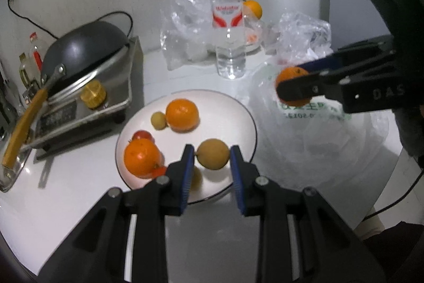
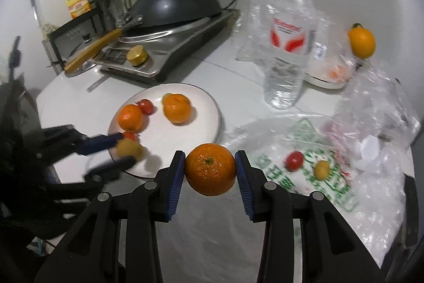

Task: Organize fruits
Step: 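Carry the brown fruit with the left gripper while the right carries the mandarin to the plate, then lower the brown fruit with the left gripper while the right lowers the mandarin onto the plate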

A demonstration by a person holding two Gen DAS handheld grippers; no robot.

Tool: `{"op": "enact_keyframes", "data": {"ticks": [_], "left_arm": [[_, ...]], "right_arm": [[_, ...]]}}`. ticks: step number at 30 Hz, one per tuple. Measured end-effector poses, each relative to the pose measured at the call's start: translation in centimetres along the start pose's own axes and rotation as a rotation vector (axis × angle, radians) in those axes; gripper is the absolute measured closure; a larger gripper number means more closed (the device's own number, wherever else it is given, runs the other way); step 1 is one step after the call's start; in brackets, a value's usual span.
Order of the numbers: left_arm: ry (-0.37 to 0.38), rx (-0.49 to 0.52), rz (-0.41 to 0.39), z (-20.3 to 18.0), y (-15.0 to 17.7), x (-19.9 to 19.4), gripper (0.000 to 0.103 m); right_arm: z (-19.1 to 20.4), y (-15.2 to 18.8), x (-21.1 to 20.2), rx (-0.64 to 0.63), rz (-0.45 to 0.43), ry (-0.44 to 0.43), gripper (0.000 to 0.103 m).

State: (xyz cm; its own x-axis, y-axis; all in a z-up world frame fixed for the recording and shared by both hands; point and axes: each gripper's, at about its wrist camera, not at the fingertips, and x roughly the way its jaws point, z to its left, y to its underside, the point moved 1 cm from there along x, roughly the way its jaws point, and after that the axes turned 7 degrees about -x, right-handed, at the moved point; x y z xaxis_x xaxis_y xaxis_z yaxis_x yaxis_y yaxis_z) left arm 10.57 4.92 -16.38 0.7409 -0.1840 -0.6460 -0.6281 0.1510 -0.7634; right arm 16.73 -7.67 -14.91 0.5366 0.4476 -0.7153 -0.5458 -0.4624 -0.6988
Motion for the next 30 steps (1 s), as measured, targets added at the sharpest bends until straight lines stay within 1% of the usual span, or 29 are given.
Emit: {"op": "enact_keyframes", "data": {"ticks": [2, 3, 7, 13, 20, 25, 30], "left_arm": [[0.009, -0.007, 0.019, 0.3, 0.1, 0.6, 0.075], [0.017, -0.010, 0.041, 0.4, 0.2, 1.0, 0.075], [0.022, -0.038, 0.079, 0.9, 0.4, 2.1, 0.075], [0.057, -0.015, 0.080, 0.4, 0.5, 2.2, 0.074], [0.049, -0.028, 0.086, 1.0, 0.0, 2.6, 0.073], [0.049, -0.030, 0.083, 1.4, 0.3, 2.2, 0.073], [0.045, -0.049, 0.058, 2.2, 0.4, 1.1, 0.073]], "right_arm": [[0.7, -0.5, 0.4, -0.017, -0.002, -0.019, 0.062], [1.1, -0.7, 0.7, -0.028, -0.002, -0.027, 0.062], [2.4, -1.2, 2.0, -0.055, 0.011, -0.058, 0.062], [3.0, -1.5, 4.4, -0.063, 0.045, -0.081, 0.062], [3.3, -1.5, 6.6, -0.053, 0.087, -0.104, 0.062], [3.4, -1.2, 7.9, -0.050, 0.117, -0.099, 0.062], [3.7, -1.2, 8.4, -0.057, 0.130, -0.105, 0.062]]}}
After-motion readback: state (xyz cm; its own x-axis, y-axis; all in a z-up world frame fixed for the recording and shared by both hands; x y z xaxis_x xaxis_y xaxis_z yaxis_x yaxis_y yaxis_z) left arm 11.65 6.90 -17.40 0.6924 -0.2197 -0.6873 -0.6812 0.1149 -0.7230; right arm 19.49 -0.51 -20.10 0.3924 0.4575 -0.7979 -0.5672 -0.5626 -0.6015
